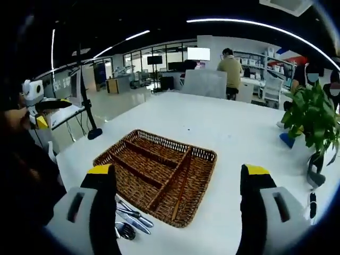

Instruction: Arrange the knives, forks, and spoons in their matching storage slots by inserting each utensil handle-first until every utensil is classified and aligned in the correct compartment

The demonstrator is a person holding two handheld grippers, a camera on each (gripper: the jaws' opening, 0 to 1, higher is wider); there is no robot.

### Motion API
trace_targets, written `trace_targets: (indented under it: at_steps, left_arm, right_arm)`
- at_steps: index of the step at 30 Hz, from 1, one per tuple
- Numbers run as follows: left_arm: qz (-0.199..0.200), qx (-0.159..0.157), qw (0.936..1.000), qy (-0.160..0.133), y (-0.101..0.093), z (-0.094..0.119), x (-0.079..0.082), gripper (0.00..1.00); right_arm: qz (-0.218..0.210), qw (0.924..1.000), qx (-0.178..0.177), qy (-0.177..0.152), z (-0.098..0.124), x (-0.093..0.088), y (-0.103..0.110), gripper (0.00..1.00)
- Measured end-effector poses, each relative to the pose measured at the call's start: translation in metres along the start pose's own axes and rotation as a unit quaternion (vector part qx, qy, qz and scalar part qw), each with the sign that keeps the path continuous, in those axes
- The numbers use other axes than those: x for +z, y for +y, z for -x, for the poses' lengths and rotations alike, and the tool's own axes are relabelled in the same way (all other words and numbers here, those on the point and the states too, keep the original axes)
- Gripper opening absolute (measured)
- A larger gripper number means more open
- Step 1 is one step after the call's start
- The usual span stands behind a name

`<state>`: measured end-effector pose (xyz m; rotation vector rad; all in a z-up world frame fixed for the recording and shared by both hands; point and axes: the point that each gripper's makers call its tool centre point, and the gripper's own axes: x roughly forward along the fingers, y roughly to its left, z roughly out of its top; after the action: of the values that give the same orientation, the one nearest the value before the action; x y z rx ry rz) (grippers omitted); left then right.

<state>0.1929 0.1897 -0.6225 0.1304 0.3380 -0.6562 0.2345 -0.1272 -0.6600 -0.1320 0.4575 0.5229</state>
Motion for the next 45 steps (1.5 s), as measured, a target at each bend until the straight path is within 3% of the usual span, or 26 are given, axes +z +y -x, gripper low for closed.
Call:
trace_targets:
  at_steps: [4, 9, 15, 19, 29, 31, 34, 36, 38, 41, 45]
  left_arm:
    - [0.015, 0.02, 0.9997, 0.008, -0.008, 0.007, -0.003, 0.99]
    - [0.002, 0.022, 0.9997, 0.009, -0.025, 0.015, -0.004, 0.99]
    - [-0.002, 0.038, 0.9993, 0.003, -0.035, 0.018, -0.013, 0.99]
    - [-0.004, 0.034, 0.9994, 0.006, -0.038, 0.017, -0.018, 0.99]
    - [-0.027, 0.012, 0.9994, 0.02, -0.047, 0.006, -0.016, 0.98]
    - [-0.035, 0.008, 0.9991, 0.021, -0.051, 0.005, -0.012, 0.96]
    - [-0.039, 0.002, 0.9991, 0.019, -0.053, 0.004, -0.011, 0.99]
    - [-0.046, -0.003, 0.9986, 0.025, -0.059, 0.004, -0.007, 0.99]
    - [-0.059, -0.007, 0.9976, 0.035, -0.058, 0.002, -0.013, 0.99]
    - [-0.068, -0.017, 0.9965, 0.046, -0.073, -0.003, -0.009, 0.99]
    - [-0.087, -0.039, 0.993, 0.07, -0.084, -0.01, -0.018, 0.97]
  right_arm:
    - [0.01, 0.9996, 0.027, -0.005, 0.018, 0.006, 0.009, 1.0]
    - [0.021, 0.9987, 0.033, -0.032, 0.044, 0.02, 0.007, 1.0]
    - [0.047, 0.9971, 0.049, -0.034, 0.068, 0.011, 0.008, 1.0]
    - [0.036, 0.9971, 0.048, -0.046, 0.079, 0.012, 0.003, 1.0]
    - [0.028, 0.9965, 0.06, -0.052, 0.078, 0.01, 0.004, 1.0]
    - [0.064, 0.9958, 0.051, -0.039, 0.076, 0.006, 0.001, 1.0]
    - [0.06, 0.9957, 0.056, -0.043, 0.076, 0.007, 0.002, 1.0]
    - [0.055, 0.9959, 0.057, -0.044, 0.076, 0.007, 0.002, 1.0]
    - [0.057, 0.9958, 0.054, -0.047, 0.077, 0.006, 0.0, 1.0]
    - [0.053, 0.9962, 0.052, -0.046, 0.078, 0.003, -0.002, 1.0]
    - [0.048, 0.9964, 0.048, -0.05, 0.082, 0.003, -0.003, 1.0]
